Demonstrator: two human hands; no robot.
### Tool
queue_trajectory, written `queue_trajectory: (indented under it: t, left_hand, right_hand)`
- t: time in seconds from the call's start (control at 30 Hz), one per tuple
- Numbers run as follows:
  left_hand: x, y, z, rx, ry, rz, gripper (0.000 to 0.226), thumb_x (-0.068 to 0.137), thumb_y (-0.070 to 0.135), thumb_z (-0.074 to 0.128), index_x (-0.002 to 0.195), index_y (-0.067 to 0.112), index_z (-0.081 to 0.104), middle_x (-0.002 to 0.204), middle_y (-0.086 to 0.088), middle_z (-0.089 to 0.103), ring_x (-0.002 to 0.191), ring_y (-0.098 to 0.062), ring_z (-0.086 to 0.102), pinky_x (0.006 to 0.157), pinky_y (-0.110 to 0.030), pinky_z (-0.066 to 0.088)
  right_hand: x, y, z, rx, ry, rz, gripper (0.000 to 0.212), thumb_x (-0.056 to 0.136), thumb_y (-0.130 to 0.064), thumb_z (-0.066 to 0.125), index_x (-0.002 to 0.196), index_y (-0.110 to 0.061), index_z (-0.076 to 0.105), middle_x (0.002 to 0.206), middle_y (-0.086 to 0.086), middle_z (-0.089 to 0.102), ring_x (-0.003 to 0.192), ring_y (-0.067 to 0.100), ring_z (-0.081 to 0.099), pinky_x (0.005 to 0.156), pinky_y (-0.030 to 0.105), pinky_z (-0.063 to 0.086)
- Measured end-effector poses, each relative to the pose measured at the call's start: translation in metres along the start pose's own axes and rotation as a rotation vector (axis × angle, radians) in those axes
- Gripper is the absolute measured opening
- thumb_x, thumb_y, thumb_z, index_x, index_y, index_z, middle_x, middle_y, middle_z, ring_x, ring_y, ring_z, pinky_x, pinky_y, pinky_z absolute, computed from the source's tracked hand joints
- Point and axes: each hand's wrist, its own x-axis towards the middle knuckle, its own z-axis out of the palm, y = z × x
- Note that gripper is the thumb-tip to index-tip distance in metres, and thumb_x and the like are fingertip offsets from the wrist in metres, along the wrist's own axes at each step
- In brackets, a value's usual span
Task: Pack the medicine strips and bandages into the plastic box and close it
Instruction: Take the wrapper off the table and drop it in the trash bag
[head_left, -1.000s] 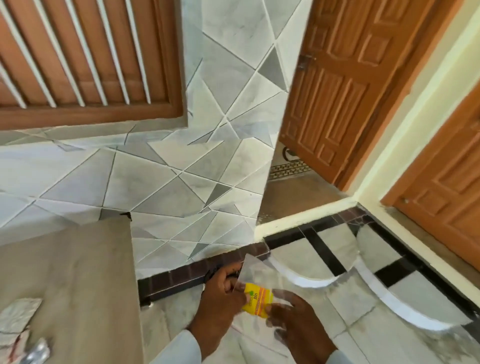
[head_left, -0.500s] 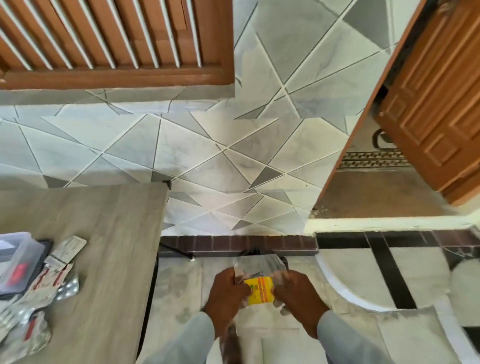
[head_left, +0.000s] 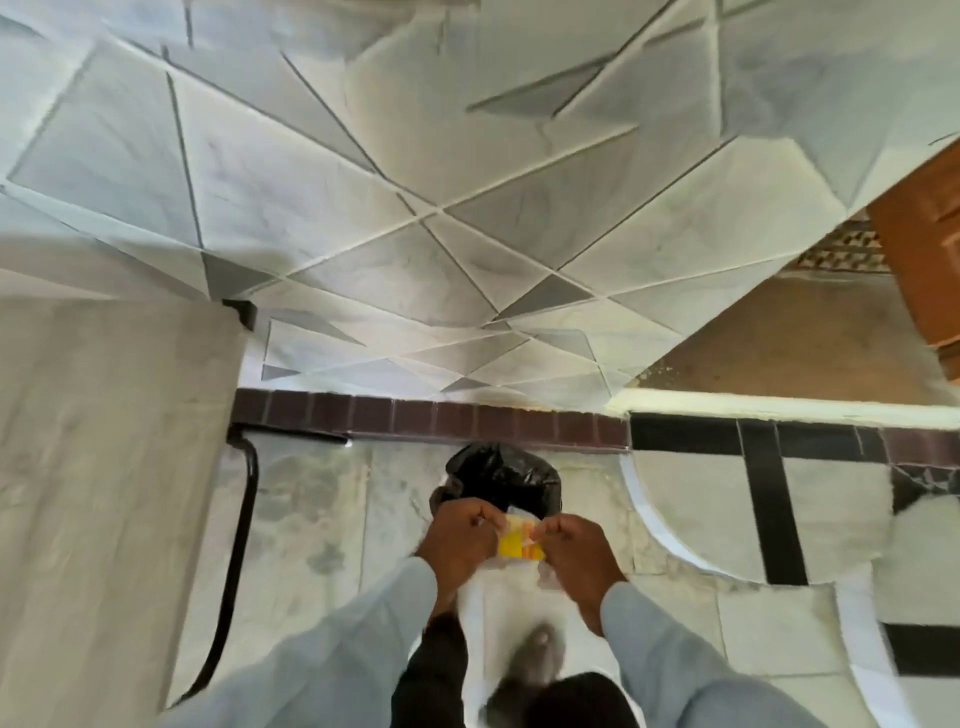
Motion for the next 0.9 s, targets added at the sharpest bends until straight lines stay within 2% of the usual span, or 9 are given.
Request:
queue_trajectory:
  t: [0.07,0.17,0.27,0.37,0.43,0.53,0.67,0.8,0.9]
  left_hand:
    - [0.037,-0.002,0.000,0.019,0.030,-0.027,0.027,0.078,-0.009,0.053,0.070,0.012,0.069,0.067,-0.001,0.063,0.063,-0.014,0.058,0.051,-0.017,0.048]
    - [0.084,-0.005,-0.003,-0.062,0.091,-0.168,0.005,0.071,0.007,0.067,0.074,0.003,0.068,0.062,-0.007,0.059,0.052,-0.014,0.055,0.044,-0.020,0.043]
    - [0.134,-0.028,-0.003,-0.128,0.094,-0.231,0.018,0.055,0.018,0.060,0.066,0.005,0.057,0.059,-0.008,0.049,0.042,-0.006,0.049,0.046,-0.020,0.041]
    - [0.168,-0.059,0.005,-0.253,0.075,-0.279,0.031,0.066,0.018,0.066,0.096,0.009,0.060,0.084,-0.009,0.058,0.076,-0.020,0.061,0.075,-0.035,0.057]
    - [0.190,-0.081,0.009,-0.205,0.059,-0.276,0.021,0.086,0.014,0.056,0.107,0.014,0.057,0.103,-0.007,0.058,0.097,-0.023,0.058,0.094,-0.042,0.053]
    - [0.215,-0.113,0.014,-0.168,0.128,-0.296,0.029,0.089,0.010,0.051,0.117,0.010,0.060,0.112,-0.008,0.058,0.101,-0.022,0.056,0.099,-0.047,0.050]
    - [0.227,-0.138,0.018,-0.115,0.172,-0.322,0.036,0.083,0.014,0.056,0.118,0.014,0.062,0.115,-0.006,0.063,0.102,-0.019,0.058,0.099,-0.045,0.049]
    - [0.233,-0.142,0.015,-0.090,0.203,-0.276,0.034,0.089,0.008,0.055,0.122,0.010,0.062,0.109,-0.006,0.063,0.100,-0.018,0.058,0.098,-0.038,0.050]
    - [0.237,-0.139,0.010,-0.068,0.186,-0.258,0.036,0.088,0.009,0.054,0.123,0.011,0.061,0.119,-0.009,0.063,0.110,-0.020,0.058,0.102,-0.040,0.047]
  right_hand:
    - [0.035,0.001,0.004,-0.034,0.003,-0.002,0.020,0.085,-0.002,0.057,0.068,-0.008,0.066,0.062,0.011,0.053,0.053,0.020,0.046,0.044,0.023,0.040]
    - [0.080,0.004,0.008,-0.033,-0.067,0.053,0.012,0.083,-0.014,0.063,0.074,-0.008,0.068,0.067,0.011,0.057,0.057,0.020,0.051,0.053,0.028,0.042]
    - [0.134,0.017,0.013,-0.011,-0.130,0.166,0.012,0.075,-0.016,0.068,0.070,-0.007,0.064,0.059,0.008,0.054,0.053,0.020,0.046,0.050,0.027,0.036]
    - [0.187,0.037,0.017,-0.082,-0.131,0.209,0.008,0.071,-0.018,0.071,0.068,-0.012,0.067,0.056,0.002,0.057,0.051,0.018,0.049,0.052,0.028,0.038]
    - [0.221,0.057,0.021,-0.128,-0.121,0.226,0.005,0.073,-0.020,0.070,0.073,-0.015,0.069,0.068,0.004,0.060,0.063,0.021,0.054,0.058,0.030,0.043]
    - [0.256,0.086,0.029,-0.187,-0.117,0.247,0.011,0.079,-0.020,0.063,0.084,-0.011,0.069,0.076,0.005,0.059,0.070,0.021,0.055,0.063,0.030,0.045]
    - [0.280,0.112,0.047,-0.229,-0.147,0.275,0.006,0.083,-0.022,0.061,0.080,-0.020,0.065,0.085,0.005,0.059,0.078,0.020,0.054,0.073,0.033,0.046]
    - [0.292,0.126,0.056,-0.232,-0.194,0.324,0.023,0.088,-0.018,0.056,0.109,-0.021,0.064,0.109,0.007,0.058,0.094,0.021,0.055,0.069,0.030,0.051]
    - [0.295,0.127,0.056,-0.259,-0.183,0.339,0.027,0.090,-0.016,0.053,0.115,-0.023,0.062,0.115,0.009,0.058,0.101,0.024,0.056,0.063,0.029,0.051]
